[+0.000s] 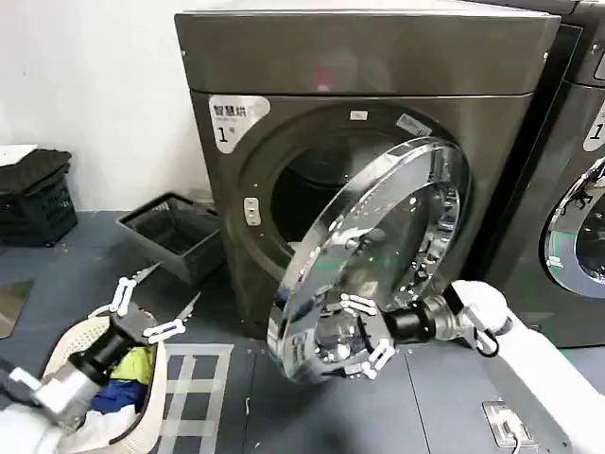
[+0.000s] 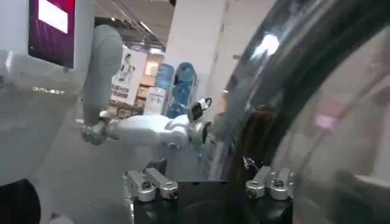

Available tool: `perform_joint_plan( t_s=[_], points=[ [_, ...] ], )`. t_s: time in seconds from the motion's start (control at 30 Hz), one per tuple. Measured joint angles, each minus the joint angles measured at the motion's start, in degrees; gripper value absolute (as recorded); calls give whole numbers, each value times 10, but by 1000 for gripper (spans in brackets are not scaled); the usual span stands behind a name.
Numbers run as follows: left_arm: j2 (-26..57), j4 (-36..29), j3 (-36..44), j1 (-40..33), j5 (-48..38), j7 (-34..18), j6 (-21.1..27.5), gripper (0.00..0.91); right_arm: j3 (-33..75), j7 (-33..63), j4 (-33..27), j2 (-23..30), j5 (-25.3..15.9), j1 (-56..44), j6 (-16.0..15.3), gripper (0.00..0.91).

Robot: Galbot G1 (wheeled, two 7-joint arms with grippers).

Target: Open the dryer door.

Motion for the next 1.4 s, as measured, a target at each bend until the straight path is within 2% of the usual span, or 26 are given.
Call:
perform_joint_plan(
  t_s=[0.43,0.67,1.0,1.13,1.3,1.4],
  points=[
    [36,92,191,-177,1,14,-23,907,165,16,36,-50,10,-150,5,907],
    [33,132,268,-252,-11,20,-38,907,309,14,70,-39,17,-282,8,907],
    [35,164,343,-323,-29,21,-58,907,527,13,143,38,28,-487,40,907],
    [29,168,375,-347,-34,21,-64,907,601,25,166,84,33,-543,67,907],
    [18,170,413,-373,-38,21,-68,907,683,61,171,147,34,-594,114,907],
    [11,171,432,-385,-41,22,-69,907,723,93,170,184,21,-612,142,907]
  ],
)
